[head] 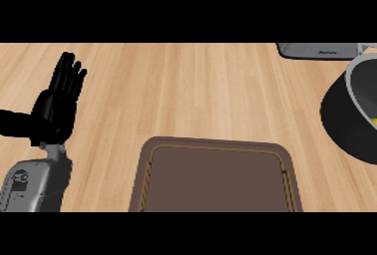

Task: Pick the lemon from the tray and place it in the pot

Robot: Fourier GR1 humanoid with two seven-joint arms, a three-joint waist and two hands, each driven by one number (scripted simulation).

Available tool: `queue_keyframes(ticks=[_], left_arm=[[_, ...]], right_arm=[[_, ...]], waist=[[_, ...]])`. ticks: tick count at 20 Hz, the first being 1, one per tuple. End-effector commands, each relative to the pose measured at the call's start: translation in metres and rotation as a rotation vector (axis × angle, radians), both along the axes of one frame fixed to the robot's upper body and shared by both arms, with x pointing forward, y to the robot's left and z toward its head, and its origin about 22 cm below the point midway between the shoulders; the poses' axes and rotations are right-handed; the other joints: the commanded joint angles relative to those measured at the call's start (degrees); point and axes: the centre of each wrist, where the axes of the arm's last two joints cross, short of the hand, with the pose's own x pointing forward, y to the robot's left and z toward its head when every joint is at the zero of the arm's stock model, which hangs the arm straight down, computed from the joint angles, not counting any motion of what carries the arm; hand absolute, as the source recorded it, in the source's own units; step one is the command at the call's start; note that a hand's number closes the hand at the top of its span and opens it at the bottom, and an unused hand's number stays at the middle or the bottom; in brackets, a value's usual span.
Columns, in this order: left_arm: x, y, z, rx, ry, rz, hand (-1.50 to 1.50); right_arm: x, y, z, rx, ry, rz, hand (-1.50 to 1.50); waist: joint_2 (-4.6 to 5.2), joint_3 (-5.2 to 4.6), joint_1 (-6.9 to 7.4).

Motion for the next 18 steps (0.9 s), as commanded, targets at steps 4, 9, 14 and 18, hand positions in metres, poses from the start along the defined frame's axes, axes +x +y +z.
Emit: queue_keyframes(ticks=[4, 9, 14, 18], left_arm=[[0.004, 0.001, 0.006, 0.004, 0.007, 0.015, 0.0], [-0.002, 0.015, -0.001, -0.012, -0.001, 0.016, 0.0], [0.007, 0.009, 0.007, -0.014, 0.013, 0.009, 0.0], [-0.003, 0.004, -0.006, -0.015, 0.006, 0.008, 0.0]], right_arm=[[0.009, 0.009, -0.016, 0.185, -0.125, 0.122, -1.5], [0.01, -0.009, -0.004, 0.436, -0.191, 0.062, -1.5], [0.0, -0.036, 0.021, 0.62, -0.204, -0.007, -1.5], [-0.021, -0.063, 0.028, 0.695, -0.27, -0.055, -1.5]], waist=[[0.12, 0.99, -0.63], [0.21, 0.98, -0.5], [0.25, 0.99, -0.81], [0.4, 1.05, -0.18]])
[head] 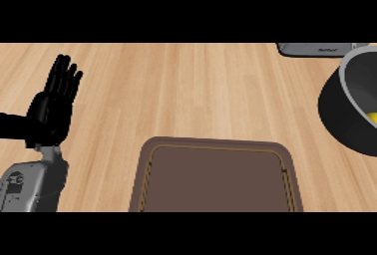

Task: Pick the lemon from the tray and place it in the pot

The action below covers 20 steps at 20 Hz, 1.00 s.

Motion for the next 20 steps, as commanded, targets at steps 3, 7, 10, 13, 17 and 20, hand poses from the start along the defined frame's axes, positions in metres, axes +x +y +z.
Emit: queue_keyframes(ticks=[3, 7, 10, 13, 17, 20], left_arm=[[-0.001, -0.01, 0.001, -0.008, -0.012, -0.026, 0.0], [0.005, 0.0, 0.004, -0.001, -0.018, -0.008, 0.0], [0.002, -0.011, 0.002, 0.008, -0.022, 0.001, 0.0], [0.0, -0.003, 0.006, 0.01, -0.022, -0.023, 0.0], [-0.002, -0.017, 0.003, -0.026, -0.004, -0.031, 0.0], [0.0, -0.007, 0.015, -0.001, -0.02, -0.02, 0.0]], right_arm=[[-0.023, -0.028, 0.001, 0.134, -0.097, -0.075, -1.5], [-0.067, -0.056, -0.003, 0.174, -0.131, -0.082, -1.5], [-0.07, -0.067, 0.026, 0.167, -0.112, -0.108, -1.5], [-0.09, -0.079, 0.03, 0.179, -0.135, -0.127, -1.5], [-0.101, -0.083, 0.028, 0.154, -0.143, -0.132, -1.5], [-0.116, -0.091, 0.034, 0.173, -0.146, -0.161, -1.5]], waist=[[0.44, 0.28, 0.99], [0.58, 0.39, 0.58], [0.78, 0.47, 1.36], [0.77, 0.56, 1.13], [0.76, 0.7, 1.31], [0.7, 0.81, 1.16]])
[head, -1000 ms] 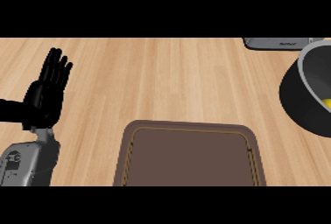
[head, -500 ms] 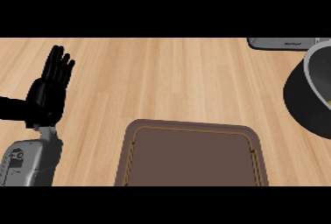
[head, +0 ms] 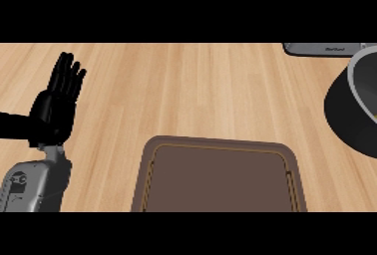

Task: Pick the lemon from the tray and place it in the pot

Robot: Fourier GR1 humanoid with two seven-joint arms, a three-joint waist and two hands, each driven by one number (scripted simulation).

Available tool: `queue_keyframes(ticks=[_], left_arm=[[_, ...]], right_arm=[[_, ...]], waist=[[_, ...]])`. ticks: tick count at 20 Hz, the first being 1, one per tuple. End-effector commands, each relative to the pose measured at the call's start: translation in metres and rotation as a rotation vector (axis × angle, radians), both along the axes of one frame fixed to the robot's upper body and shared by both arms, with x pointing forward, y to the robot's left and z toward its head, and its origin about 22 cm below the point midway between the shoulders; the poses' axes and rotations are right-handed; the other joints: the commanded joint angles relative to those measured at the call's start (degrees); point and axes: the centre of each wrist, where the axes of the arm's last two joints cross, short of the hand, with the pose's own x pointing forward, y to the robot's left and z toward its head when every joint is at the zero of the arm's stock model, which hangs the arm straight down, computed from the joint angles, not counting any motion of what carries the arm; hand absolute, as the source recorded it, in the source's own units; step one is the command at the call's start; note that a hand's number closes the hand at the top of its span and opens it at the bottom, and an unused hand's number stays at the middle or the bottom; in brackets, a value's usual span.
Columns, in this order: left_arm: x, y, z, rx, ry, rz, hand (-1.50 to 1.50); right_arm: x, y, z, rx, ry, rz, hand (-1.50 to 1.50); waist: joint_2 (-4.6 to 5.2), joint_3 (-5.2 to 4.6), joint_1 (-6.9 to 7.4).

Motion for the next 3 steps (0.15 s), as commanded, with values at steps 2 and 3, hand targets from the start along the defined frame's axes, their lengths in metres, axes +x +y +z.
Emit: queue_keyframes(ticks=[2, 3], left_arm=[[0.001, 0.001, 0.004, 0.004, 0.001, -0.008, 0.0], [0.002, 0.001, 0.006, -0.006, -0.003, -0.005, 0.0]], right_arm=[[-0.013, -0.006, 0.0, 0.013, -0.071, 0.062, -1.5], [-0.02, -0.009, -0.002, 0.013, -0.067, 0.042, -1.5]], waist=[[0.15, 0.15, 0.27], [0.16, 0.21, 0.04]])
